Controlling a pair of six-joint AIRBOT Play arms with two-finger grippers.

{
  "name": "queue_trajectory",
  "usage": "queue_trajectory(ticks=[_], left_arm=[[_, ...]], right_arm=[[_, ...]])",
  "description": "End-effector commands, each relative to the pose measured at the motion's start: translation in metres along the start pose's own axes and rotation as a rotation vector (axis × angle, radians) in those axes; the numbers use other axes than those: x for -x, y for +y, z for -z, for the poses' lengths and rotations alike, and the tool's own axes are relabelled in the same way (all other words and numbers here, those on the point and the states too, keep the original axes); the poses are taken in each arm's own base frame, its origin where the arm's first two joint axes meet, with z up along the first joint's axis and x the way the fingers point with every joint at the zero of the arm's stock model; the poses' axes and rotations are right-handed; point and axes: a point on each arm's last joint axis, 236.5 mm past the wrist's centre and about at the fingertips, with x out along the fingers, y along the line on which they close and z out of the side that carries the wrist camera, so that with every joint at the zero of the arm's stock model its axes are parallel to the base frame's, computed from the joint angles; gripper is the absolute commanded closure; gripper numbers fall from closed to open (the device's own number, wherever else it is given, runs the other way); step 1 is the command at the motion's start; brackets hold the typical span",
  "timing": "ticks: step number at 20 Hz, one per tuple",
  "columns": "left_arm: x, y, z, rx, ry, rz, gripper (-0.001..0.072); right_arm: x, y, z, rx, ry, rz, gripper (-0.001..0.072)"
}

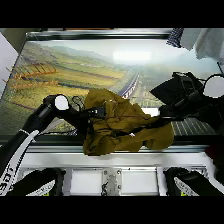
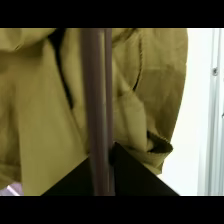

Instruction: Fold the clothes and pants, and hang the long-sleeved shirts on hangers.

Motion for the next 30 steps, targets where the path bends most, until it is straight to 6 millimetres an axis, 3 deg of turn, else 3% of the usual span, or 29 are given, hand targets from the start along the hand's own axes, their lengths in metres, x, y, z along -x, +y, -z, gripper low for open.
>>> queue_trajectory(ticks=[1, 5, 9, 16, 24, 30], left_arm=[[-0.005, -0.004, -0.007, -0.026, -0.003, 0.014, 0.0698], [-0.004, 0.003, -0.008, -0.019, -0.014, -0.012, 0.0698], [-0.003, 0.006, -0.029, 0.001, -0.104, -0.028, 0.0698], [-0.002, 0.013, -0.036, 0.056, -0.134, -0.05, 0.0698], [-0.002, 0.013, -0.036, 0.056, -0.134, -0.051, 0.0698], [-0.002, 0.013, -0.036, 0.056, -0.133, -0.05, 0.0697]], right_arm=[[0.013, 0.008, -0.014, 0.02, -0.068, -0.024, 0.0699], [0.046, 0.02, -0.021, 0.035, -0.134, -0.05, 0.07], [0.061, 0.064, -0.016, 0.077, -0.147, -0.175, 0.07], [0.06, 0.125, -0.016, 0.166, -0.209, -0.269, 0.07], [0.034, 0.196, -0.011, 0.264, -0.199, -0.354, 0.0699], [0.022, 0.207, -0.011, 0.274, -0.181, -0.357, 0.0698]])
